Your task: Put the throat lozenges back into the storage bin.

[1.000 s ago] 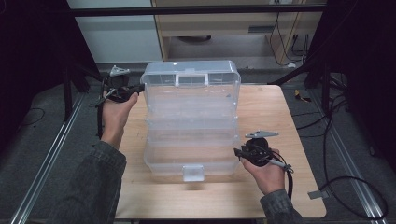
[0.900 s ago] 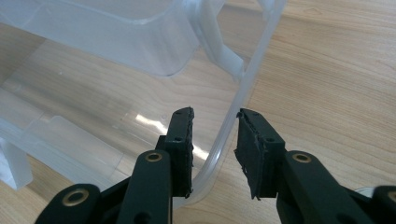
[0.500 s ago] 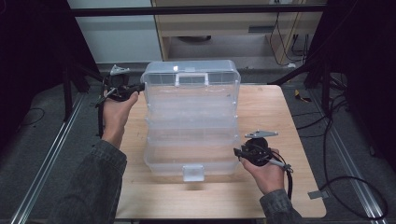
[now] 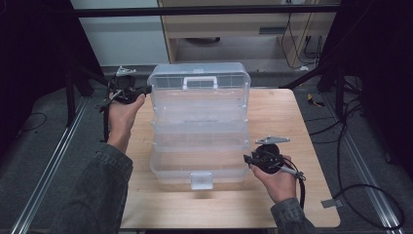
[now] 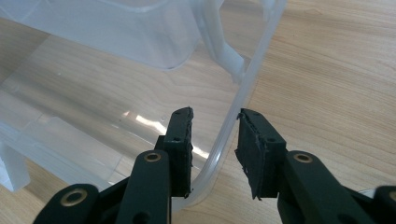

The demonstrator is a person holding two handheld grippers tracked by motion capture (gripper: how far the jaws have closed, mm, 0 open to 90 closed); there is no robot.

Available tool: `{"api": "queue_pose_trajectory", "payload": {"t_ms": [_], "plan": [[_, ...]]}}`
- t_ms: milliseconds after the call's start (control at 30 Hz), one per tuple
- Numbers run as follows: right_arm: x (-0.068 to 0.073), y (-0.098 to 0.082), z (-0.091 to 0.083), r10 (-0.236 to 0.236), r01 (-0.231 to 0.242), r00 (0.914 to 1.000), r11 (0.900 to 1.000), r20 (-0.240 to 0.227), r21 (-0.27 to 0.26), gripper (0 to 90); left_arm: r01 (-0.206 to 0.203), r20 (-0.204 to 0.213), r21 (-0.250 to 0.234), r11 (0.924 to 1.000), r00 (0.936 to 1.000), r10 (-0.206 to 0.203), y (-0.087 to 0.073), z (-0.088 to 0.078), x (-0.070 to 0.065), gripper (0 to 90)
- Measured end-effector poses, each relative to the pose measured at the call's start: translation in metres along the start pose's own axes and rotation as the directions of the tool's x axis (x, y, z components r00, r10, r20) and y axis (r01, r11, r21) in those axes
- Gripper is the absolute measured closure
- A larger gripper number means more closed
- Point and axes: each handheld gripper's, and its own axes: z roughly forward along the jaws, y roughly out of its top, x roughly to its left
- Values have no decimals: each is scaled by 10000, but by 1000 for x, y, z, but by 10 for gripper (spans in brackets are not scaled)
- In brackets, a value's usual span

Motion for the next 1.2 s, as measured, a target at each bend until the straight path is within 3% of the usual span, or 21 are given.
{"api": "queue_pose_trajectory", "payload": {"t_ms": [1200], "plan": [[-1, -1, 1, 117, -117, 9999, 9999, -29, -94, 652, 154, -9, 422, 9990, 9999, -154, 11, 25, 10, 844]]}}
